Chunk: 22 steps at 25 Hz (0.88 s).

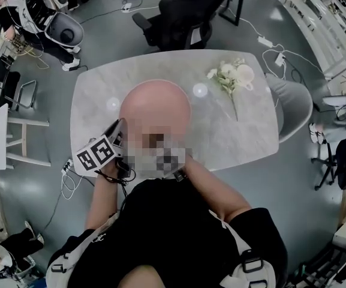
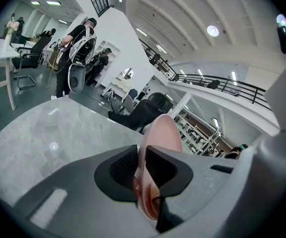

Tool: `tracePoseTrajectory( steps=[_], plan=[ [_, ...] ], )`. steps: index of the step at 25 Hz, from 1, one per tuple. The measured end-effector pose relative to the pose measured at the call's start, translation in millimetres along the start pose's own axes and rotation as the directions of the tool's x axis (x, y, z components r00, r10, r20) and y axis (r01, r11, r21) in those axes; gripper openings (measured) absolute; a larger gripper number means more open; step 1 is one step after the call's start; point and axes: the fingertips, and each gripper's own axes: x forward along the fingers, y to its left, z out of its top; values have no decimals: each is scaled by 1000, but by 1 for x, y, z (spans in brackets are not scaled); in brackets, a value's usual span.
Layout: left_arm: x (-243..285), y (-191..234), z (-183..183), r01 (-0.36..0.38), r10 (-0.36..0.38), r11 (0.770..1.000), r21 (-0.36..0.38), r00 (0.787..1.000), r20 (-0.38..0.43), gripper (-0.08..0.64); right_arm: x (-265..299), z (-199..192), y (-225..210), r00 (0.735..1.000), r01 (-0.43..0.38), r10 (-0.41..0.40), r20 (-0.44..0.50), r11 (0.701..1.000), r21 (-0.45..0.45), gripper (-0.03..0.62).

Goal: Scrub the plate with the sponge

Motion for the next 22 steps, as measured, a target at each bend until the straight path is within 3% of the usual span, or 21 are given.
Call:
tracePoseTrajectory(
  steps=[6,11,14,18,22],
  plan=[
    [2,-20,-14,41,-39,997,63,998,-41,51,-5,24,9,995,-61,57,81,997,48,54],
    [3,-38,-26,79,-69,987,138,995,-72,49,-15,42,-1,991,-21,20,135,1000,11,55],
    [4,-44,-25,81,-69,979,187,995,-74,49,-18,48,-10,989,44,-30,146,994,-96,55],
    [2,-49,-24,85,-66,970,229,994,-90,49,-25,61,-23,972,199,-147,183,930,-308,55],
    [2,-51,-28,96,-74,970,225,992,-104,50,-31,73,-40,958,255,-188,215,901,-350,55]
  ],
)
